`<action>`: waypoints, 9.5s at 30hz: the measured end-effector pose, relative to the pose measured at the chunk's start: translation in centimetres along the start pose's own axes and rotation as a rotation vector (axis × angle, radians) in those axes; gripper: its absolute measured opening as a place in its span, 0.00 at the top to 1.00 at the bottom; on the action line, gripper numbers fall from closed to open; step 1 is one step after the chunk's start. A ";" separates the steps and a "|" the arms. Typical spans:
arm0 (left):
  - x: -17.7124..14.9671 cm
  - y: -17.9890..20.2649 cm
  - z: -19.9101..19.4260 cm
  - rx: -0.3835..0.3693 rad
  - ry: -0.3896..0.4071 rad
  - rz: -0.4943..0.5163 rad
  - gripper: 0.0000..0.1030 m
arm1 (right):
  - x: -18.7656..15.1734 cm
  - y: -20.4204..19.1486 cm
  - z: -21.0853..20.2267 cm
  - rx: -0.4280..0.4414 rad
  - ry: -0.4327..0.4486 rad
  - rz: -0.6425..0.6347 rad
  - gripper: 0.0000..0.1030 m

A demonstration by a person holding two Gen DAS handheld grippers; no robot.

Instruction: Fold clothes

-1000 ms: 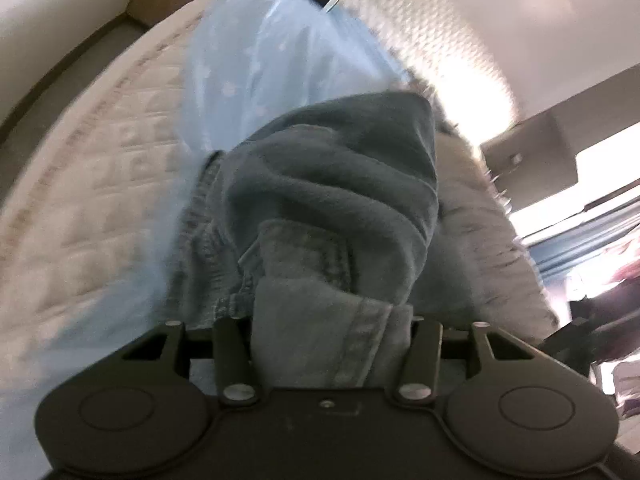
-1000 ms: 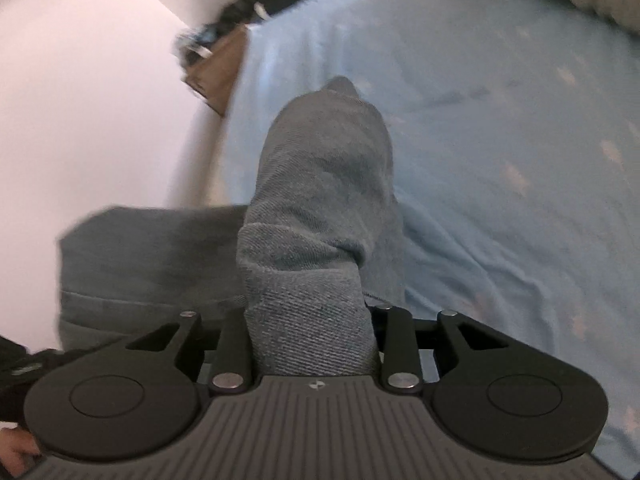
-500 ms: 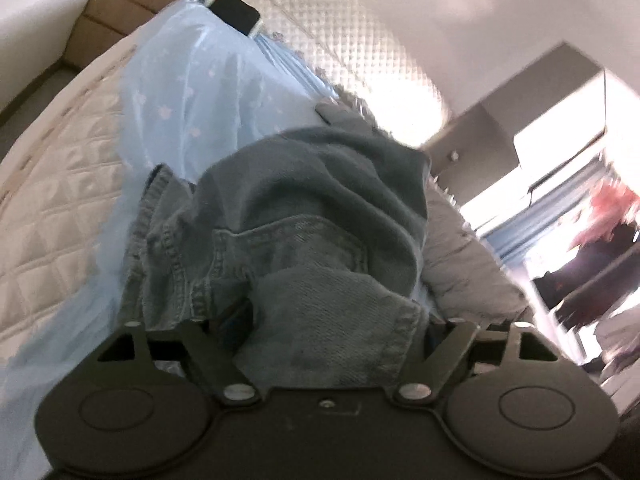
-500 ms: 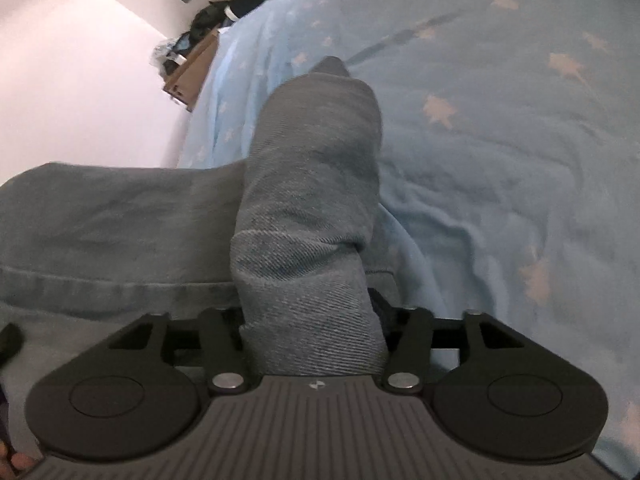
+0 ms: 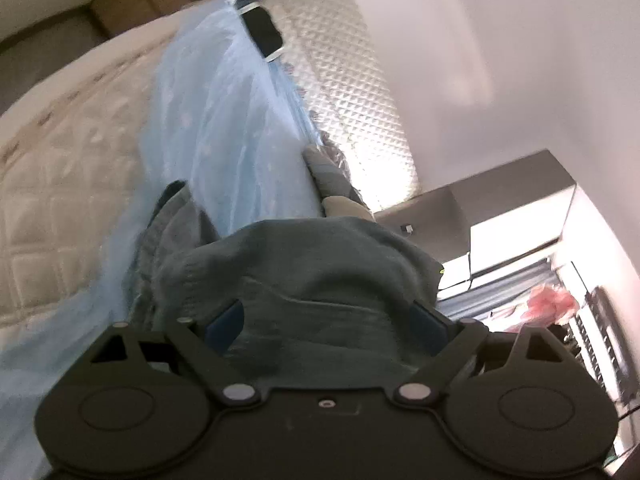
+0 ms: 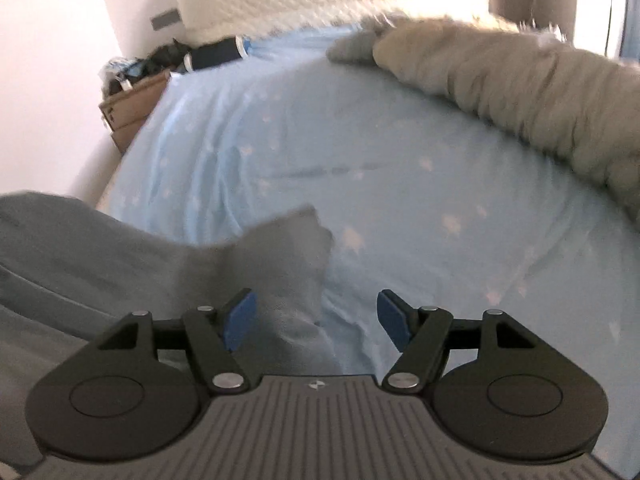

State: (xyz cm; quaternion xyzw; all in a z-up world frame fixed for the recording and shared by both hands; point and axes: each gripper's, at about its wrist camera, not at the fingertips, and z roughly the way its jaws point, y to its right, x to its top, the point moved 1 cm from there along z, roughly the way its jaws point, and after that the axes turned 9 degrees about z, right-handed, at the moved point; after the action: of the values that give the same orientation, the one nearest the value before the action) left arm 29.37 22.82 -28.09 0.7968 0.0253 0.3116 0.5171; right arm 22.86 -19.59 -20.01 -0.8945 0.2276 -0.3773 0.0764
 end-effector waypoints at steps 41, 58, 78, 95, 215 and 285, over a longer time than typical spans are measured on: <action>-7.3 11.2 11.7 0.356 -0.210 0.400 0.08 | 4.2 30.0 -2.5 0.480 -0.046 0.344 0.66; -9.8 4.1 6.0 0.817 -0.201 0.440 0.08 | 0.4 40.5 -4.1 -0.070 -0.022 0.486 0.27; -10.7 -2.5 -0.6 0.924 -0.196 0.426 0.14 | 6.8 -5.3 9.7 0.414 0.025 -0.162 0.26; -11.7 -3.5 -1.8 0.855 -0.182 0.506 0.69 | -2.4 -28.7 29.0 0.186 -0.325 -0.600 0.52; -21.9 19.3 27.7 0.486 -0.460 -0.135 0.16 | 10.0 22.5 -2.7 0.013 -0.178 0.024 0.31; -18.3 15.3 25.8 0.591 -0.104 -0.528 0.19 | 20.6 10.7 16.2 0.504 -0.545 -0.425 0.33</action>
State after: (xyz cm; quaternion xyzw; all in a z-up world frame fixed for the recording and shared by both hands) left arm 23.84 -11.73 -30.87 0.8920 0.2915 0.1067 0.3285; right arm 43.20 -39.19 -21.57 -0.9418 -0.0898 -0.1782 0.2706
